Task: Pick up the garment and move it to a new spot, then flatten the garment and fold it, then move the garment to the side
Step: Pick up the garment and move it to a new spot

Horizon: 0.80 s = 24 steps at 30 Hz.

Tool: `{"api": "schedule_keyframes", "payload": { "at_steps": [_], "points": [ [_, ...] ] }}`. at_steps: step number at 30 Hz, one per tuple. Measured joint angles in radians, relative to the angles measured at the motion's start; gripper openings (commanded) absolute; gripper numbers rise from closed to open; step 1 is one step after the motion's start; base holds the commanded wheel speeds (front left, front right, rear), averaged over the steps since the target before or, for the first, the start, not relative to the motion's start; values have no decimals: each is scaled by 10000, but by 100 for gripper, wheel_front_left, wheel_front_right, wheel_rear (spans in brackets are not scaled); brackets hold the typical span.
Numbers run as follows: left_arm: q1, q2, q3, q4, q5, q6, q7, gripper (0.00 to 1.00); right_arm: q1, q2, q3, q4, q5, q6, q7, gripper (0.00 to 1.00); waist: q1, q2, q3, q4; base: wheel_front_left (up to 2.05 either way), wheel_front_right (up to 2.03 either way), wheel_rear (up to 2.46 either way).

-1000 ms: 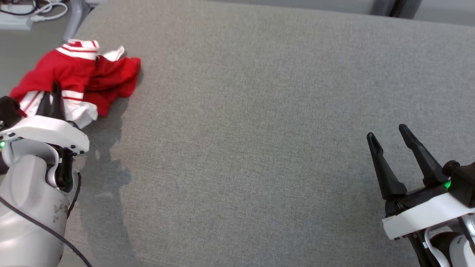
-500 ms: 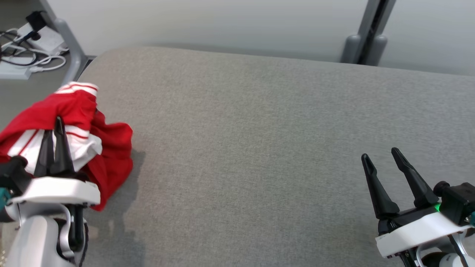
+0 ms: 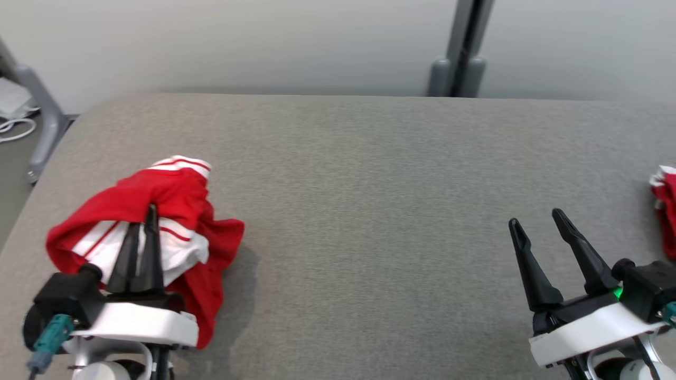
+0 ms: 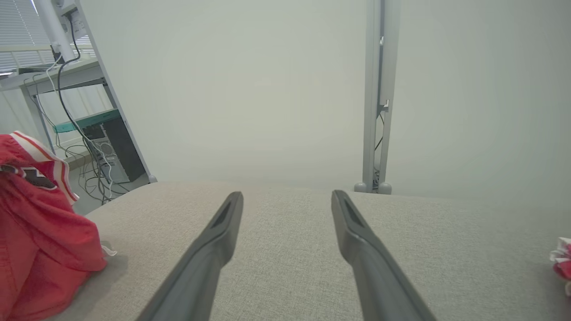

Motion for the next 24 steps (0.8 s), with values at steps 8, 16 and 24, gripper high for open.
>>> {"api": "schedule_keyframes", "payload": {
  "at_steps": [8, 16, 24],
  "points": [
    [-530, -234, -756, 506, 144, -297, 192, 0, -586, -245, 477, -46, 0, 0, -161, 100, 0, 0, 98, -1381, 0, 0, 0],
    [-2087, -500, -1590, 2010, 334, -920, 353, 0, -870, -234, 497, 128, 100, 0, -477, 100, 0, 0, 588, -2940, 0, 0, 0],
    [-3456, -1091, -2397, 3791, 500, -1505, 224, 0, -992, 59, 437, 548, 268, 0, -949, 100, 0, 0, 1478, -4300, 0, 0, 0]
  ]
}}
